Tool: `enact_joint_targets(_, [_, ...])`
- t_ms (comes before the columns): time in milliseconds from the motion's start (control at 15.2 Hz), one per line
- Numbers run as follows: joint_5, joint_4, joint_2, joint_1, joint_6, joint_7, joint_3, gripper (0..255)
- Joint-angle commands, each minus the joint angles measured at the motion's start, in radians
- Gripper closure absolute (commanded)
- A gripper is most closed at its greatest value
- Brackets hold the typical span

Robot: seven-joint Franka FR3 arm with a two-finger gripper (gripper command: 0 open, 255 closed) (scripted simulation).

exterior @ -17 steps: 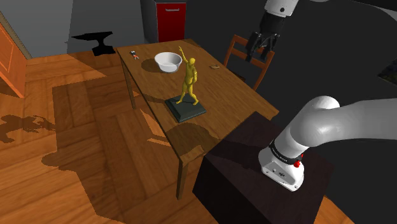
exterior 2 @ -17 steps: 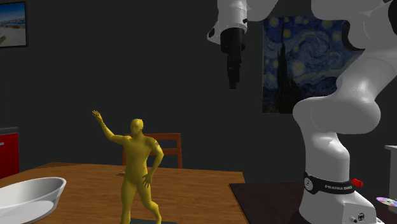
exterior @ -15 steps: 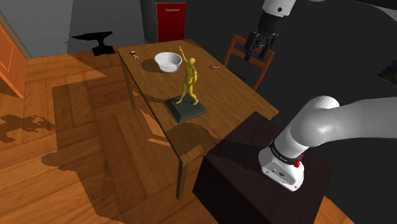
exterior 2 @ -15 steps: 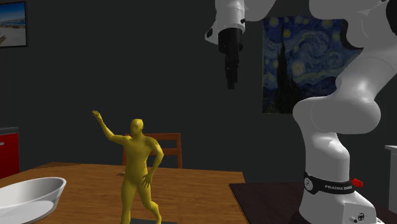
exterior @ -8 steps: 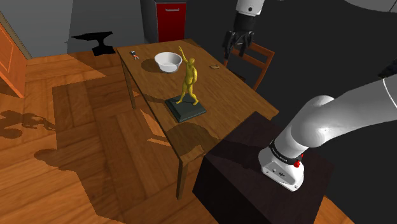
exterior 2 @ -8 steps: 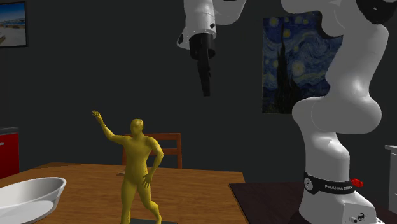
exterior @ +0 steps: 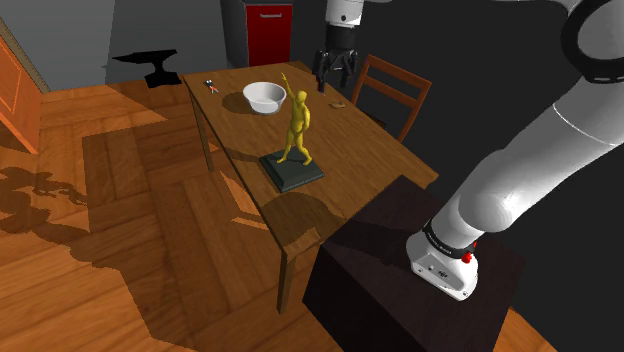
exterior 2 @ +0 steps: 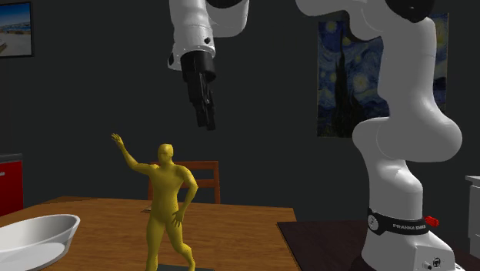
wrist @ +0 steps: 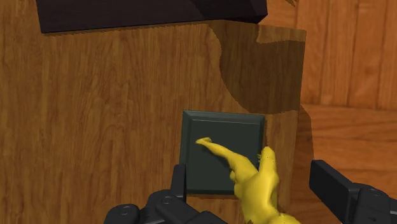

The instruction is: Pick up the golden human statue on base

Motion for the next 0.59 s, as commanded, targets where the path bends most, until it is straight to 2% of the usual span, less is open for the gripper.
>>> enact_joint_targets(0, [0.006,0.076,0.088,0.005,-0.008,-0.005,0.004,0])
enact_joint_targets(528, [0.023,0.471,0.463,0.023,-0.101,-0.008,0.026,0])
